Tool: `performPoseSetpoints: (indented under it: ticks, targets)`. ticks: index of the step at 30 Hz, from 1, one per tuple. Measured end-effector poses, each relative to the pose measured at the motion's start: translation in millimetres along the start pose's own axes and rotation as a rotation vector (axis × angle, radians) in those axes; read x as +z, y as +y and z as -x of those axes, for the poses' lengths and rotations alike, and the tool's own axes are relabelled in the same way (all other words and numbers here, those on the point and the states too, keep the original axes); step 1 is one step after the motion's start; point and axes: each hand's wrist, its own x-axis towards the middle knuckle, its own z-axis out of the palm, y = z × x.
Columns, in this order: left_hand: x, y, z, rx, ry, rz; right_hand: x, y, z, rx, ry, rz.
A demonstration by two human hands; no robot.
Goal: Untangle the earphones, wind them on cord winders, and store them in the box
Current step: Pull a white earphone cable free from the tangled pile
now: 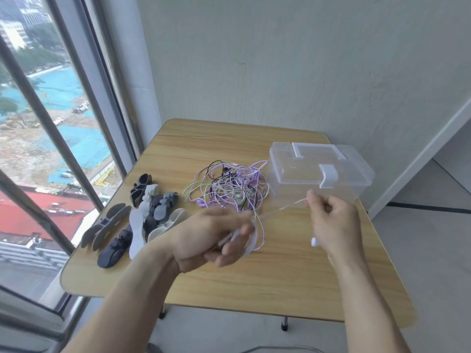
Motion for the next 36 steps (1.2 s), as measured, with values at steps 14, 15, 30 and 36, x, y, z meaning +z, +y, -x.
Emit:
performPoseSetpoints:
  ticks: [14, 15, 30, 36]
  targets:
    - [-7.2, -12.8, -18.3, 0.301, 0.589, -0.252, 22.8, -32.0, 37.4, -0.039, -0.921, -0.217]
    - [-6.5, -13.9, -17.7, 0.27, 0.557, -0.315, 20.3, -31.3, 34.6, -0.023, -0.86, -0.289]
    - [16.6, -9.5, -21.6, 0.019, 0.076, 0.563, 31.2, -17.4, 26.4, -0.046, -0.618, -0.438]
    - [14.2, -11.9, -26.2, 0.121, 0.232, 0.68, 43.5, -21.0, 30.6, -0.014, -0.66, -0.481]
